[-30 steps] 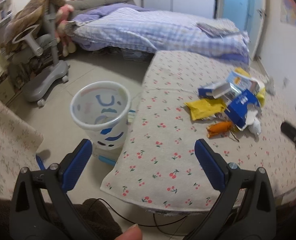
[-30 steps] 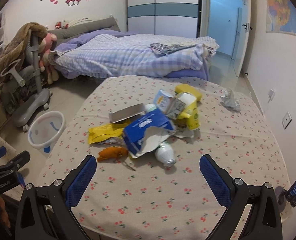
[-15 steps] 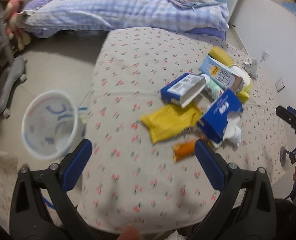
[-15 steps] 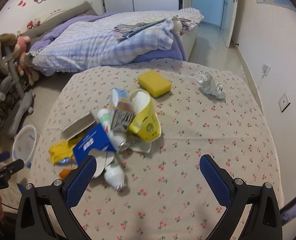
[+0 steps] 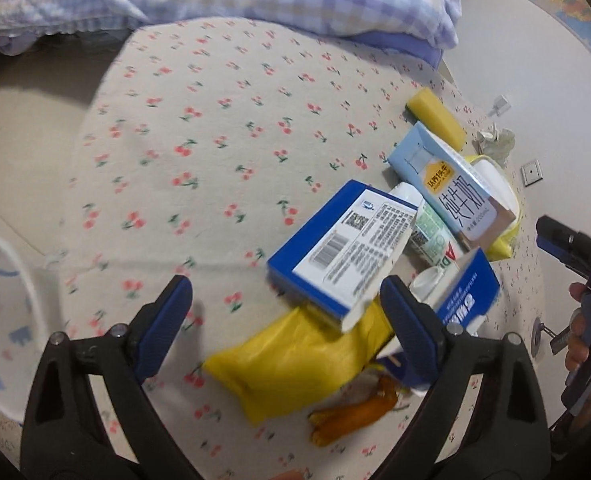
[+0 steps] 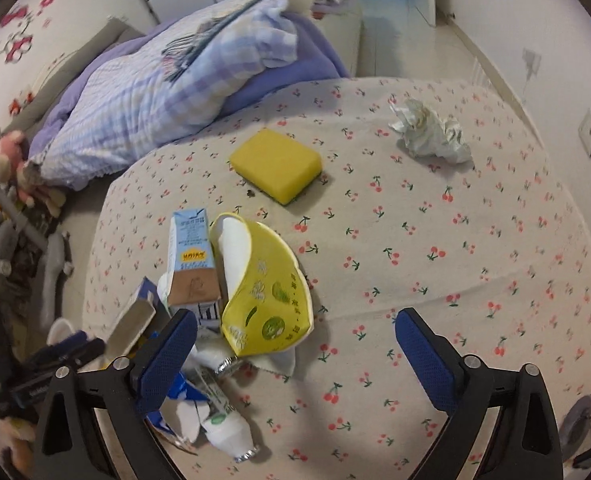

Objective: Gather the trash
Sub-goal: 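Grasp the blue box with the left tool while the right tool grasps the yellow paper cup, then carry the blue box and yellow cup to the wastebasket and release both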

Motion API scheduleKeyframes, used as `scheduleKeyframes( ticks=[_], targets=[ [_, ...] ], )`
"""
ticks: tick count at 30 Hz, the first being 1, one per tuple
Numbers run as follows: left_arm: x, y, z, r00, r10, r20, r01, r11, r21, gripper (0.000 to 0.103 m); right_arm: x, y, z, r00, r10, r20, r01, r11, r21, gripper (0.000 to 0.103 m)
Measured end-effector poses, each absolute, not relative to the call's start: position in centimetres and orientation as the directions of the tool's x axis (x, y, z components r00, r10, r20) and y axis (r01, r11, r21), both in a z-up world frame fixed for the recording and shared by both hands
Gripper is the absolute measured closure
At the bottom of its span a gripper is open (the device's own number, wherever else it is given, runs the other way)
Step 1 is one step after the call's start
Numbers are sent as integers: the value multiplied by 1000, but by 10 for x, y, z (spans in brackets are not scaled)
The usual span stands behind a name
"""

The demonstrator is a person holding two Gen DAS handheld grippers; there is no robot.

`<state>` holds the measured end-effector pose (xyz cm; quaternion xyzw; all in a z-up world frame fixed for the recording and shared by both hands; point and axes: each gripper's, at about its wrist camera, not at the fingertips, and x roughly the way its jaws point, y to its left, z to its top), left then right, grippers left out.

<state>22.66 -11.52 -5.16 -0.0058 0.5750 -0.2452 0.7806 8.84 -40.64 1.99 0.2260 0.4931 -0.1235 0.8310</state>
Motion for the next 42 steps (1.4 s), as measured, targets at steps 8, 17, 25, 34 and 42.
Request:
scheduleKeyframes(
  ticks=[8, 17, 25, 34, 42],
  targets=[
    [237, -126, -71, 163, -416, -894, 395, 858, -327, 26, 109, -429, -30, 469, 221, -855, 487, 743, 459, 11],
    [227, -127, -67, 162, -442, -882, 426, 838, -342, 46, 100, -434, -47, 467, 315, -826, 501, 675, 542, 39],
    [217, -112, -42, 232, -456, -859, 413, 846, -337, 46, 75, -433, 0, 528, 192, -827, 469, 746, 473, 39],
    [199, -77, -17, 328, -435, -839, 371, 876, -309, 46, 58, -401, 36, 575, 152, -804, 403, 803, 439, 39],
    [186, -20, -7, 403, -375, -835, 300, 916, -267, 46, 67, -344, 51, 582, 161, -797, 305, 866, 397, 39]
  ],
)
